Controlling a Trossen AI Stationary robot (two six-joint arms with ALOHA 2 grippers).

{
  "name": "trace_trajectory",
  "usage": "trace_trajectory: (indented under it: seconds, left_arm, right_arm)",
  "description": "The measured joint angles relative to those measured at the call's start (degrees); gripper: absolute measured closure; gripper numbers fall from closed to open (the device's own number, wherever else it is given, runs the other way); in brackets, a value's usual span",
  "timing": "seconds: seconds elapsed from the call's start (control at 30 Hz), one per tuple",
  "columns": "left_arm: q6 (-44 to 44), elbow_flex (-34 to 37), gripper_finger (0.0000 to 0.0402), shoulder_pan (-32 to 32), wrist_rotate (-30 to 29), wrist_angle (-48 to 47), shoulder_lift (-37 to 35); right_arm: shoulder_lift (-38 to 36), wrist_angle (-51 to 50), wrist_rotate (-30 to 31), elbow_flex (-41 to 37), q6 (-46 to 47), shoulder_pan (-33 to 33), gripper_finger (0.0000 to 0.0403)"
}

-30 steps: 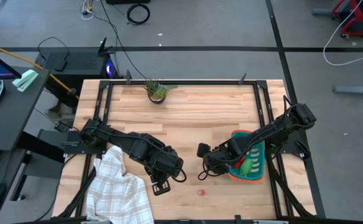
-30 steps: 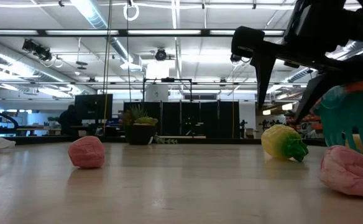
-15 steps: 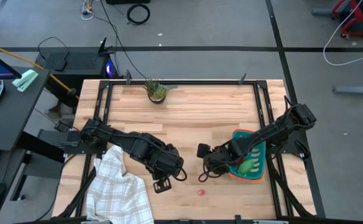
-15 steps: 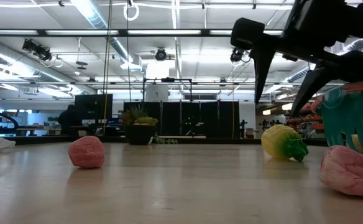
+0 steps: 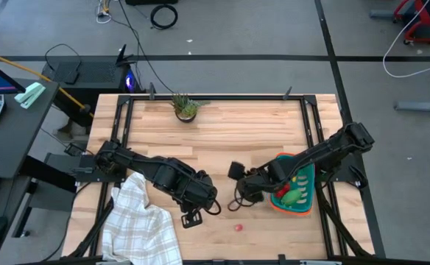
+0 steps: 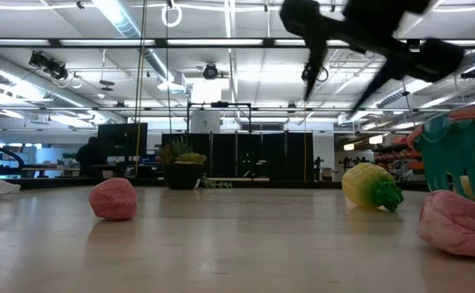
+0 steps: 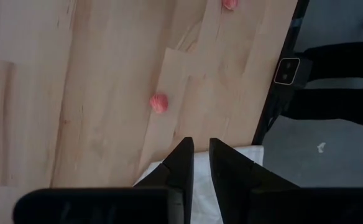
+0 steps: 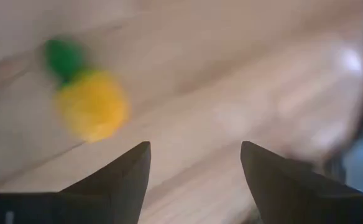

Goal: Pick and placing Produce into tupperware
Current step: Put the yellow pineapple into the blue basket

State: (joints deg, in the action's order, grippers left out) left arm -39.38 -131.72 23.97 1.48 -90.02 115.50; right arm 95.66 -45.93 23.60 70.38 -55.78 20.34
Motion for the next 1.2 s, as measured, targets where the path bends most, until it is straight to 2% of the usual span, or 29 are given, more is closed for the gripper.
trace_trajectory:
  seconds: [0.07,0.17,0.3,0.33,0.4,0.57,0.7,0.77,0.93,1.2]
  left_arm:
    - [0.0,0.0,0.0346,0.0,0.0,0.0,0.0]
    - [0.0,0.0,0.0344,0.0,0.0,0.0,0.0]
    - [0.0,0.0,0.0342,0.0,-1.4,-0.2,0.0]
    - [-0.3,0.0,0.0343,-0.1,-2.7,-0.2,0.0]
    - [-0.5,0.0,0.0347,-0.5,-5.0,-0.2,0.0]
    - [1.5,0.0,0.0353,-2.8,-5.4,-0.1,-1.0]
    - [8.5,0.0,0.0353,-5.0,-6.2,0.1,-4.3]
    - [12.2,0.0,0.0354,-6.1,-5.9,0.1,-6.2]
    - [21.1,0.0,0.0358,-9.7,-5.9,0.1,-11.4]
    - [27.4,0.0,0.0358,-16.1,-5.8,0.0,-16.1]
  right_arm:
    - [0.0,0.1,2.0,2.7,9.3,-0.9,0.0144]
    - [0.0,-0.3,2.1,8.2,34.3,-2.8,0.0144]
    - [0.0,-1.4,-6.4,13.7,77.0,-6.2,0.0144]
    - [0.0,-1.4,-8.6,14.1,85.1,-6.7,0.0144]
    - [-0.1,-1.4,-10.8,13.8,95.0,-6.9,0.0144]
    - [-0.1,-1.4,-11.7,7.4,104.9,-4.9,0.0145]
    - [0.0,-1.0,-12.9,0.8,123.8,-4.6,0.0145]
    - [0.0,0.5,-13.2,-1.6,129.8,-5.0,0.0145]
    - [0.0,7.4,-13.3,-3.2,130.5,-6.5,0.0145]
    - [0.0,3.4,-13.4,-2.5,130.2,-7.4,0.0131]
